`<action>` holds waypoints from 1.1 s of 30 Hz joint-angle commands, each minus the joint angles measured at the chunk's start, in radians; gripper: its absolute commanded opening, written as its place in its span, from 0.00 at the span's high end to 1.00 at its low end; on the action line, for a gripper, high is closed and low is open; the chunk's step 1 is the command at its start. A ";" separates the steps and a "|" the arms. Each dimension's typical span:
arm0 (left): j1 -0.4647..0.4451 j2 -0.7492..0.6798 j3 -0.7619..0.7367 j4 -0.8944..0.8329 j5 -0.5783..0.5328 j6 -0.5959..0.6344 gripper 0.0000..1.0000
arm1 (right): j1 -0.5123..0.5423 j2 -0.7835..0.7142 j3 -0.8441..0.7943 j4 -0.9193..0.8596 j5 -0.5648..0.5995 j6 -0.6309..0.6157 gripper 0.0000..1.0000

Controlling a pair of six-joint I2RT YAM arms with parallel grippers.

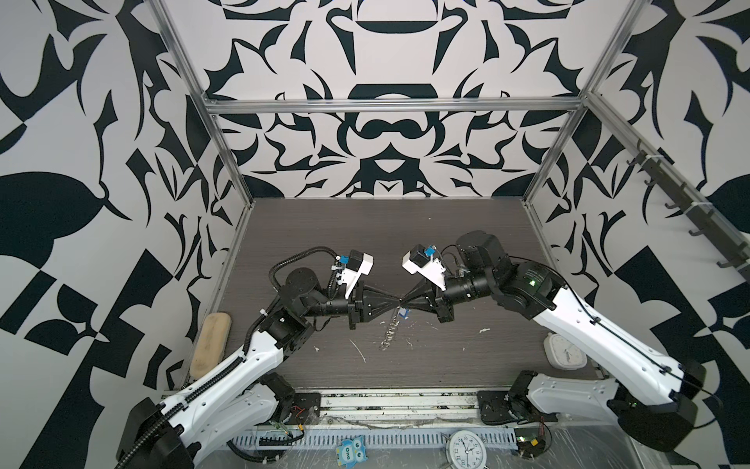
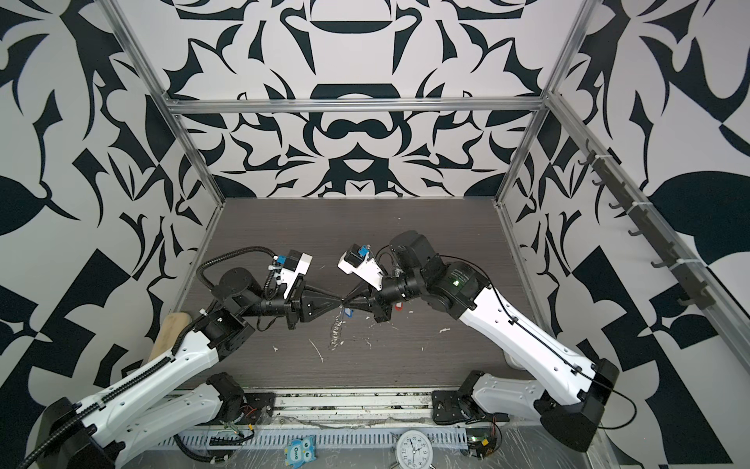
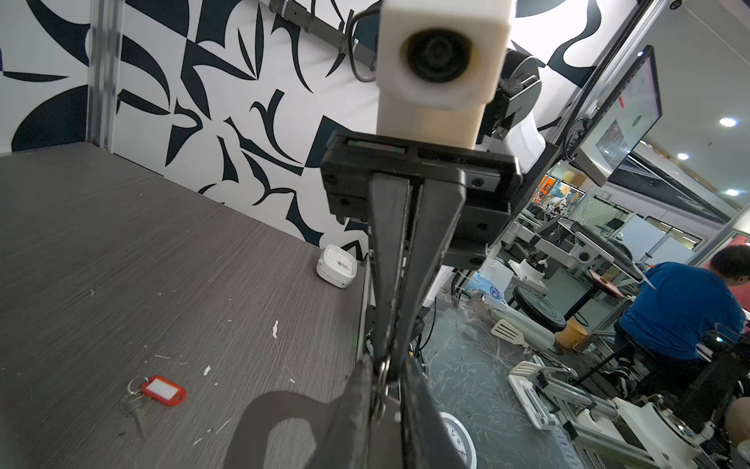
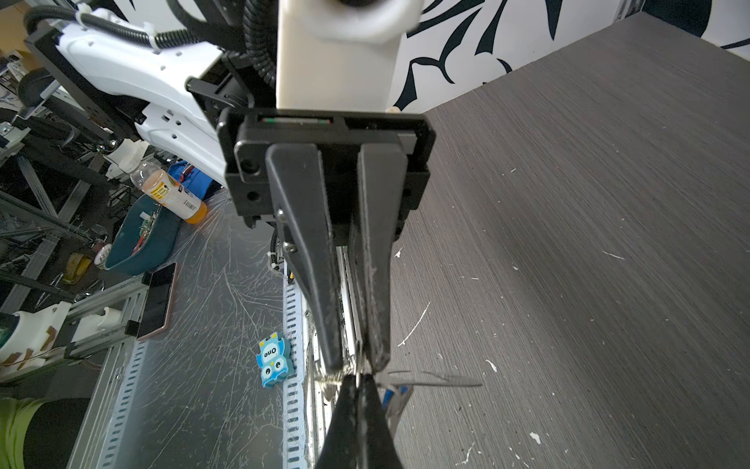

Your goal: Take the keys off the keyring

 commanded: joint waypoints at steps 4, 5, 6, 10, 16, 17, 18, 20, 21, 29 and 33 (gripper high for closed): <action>-0.002 0.003 0.040 -0.007 0.015 -0.006 0.85 | -0.006 -0.011 0.050 0.064 0.001 0.009 1.00; -0.002 0.001 0.040 -0.009 0.015 -0.006 0.86 | -0.005 -0.012 0.047 0.070 0.003 0.014 1.00; -0.002 0.001 0.042 -0.009 0.013 -0.008 0.87 | -0.005 -0.014 0.046 0.077 0.005 0.016 1.00; -0.007 -0.007 0.039 -0.006 -0.007 0.000 1.00 | -0.006 -0.017 0.036 0.099 0.004 0.036 1.00; -0.025 -0.053 0.013 0.016 -0.083 0.043 1.00 | -0.005 -0.029 -0.008 0.164 0.010 0.087 1.00; -0.025 -0.060 0.012 0.017 -0.091 0.047 1.00 | -0.005 -0.040 -0.019 0.184 0.022 0.100 0.99; -0.025 -0.068 0.009 0.018 -0.102 0.053 1.00 | -0.005 -0.054 -0.030 0.204 0.036 0.110 0.91; -0.025 -0.084 0.002 0.018 -0.121 0.064 1.00 | -0.006 -0.082 -0.052 0.235 0.054 0.120 0.73; -0.025 -0.093 -0.002 0.021 -0.128 0.068 1.00 | -0.006 -0.099 -0.067 0.254 0.060 0.129 0.66; -0.025 -0.144 -0.020 0.060 -0.166 0.063 1.00 | -0.005 -0.241 -0.221 0.434 0.118 0.172 0.48; -0.025 -0.150 -0.020 0.075 -0.204 0.050 1.00 | 0.016 -0.236 -0.253 0.467 0.106 0.188 0.46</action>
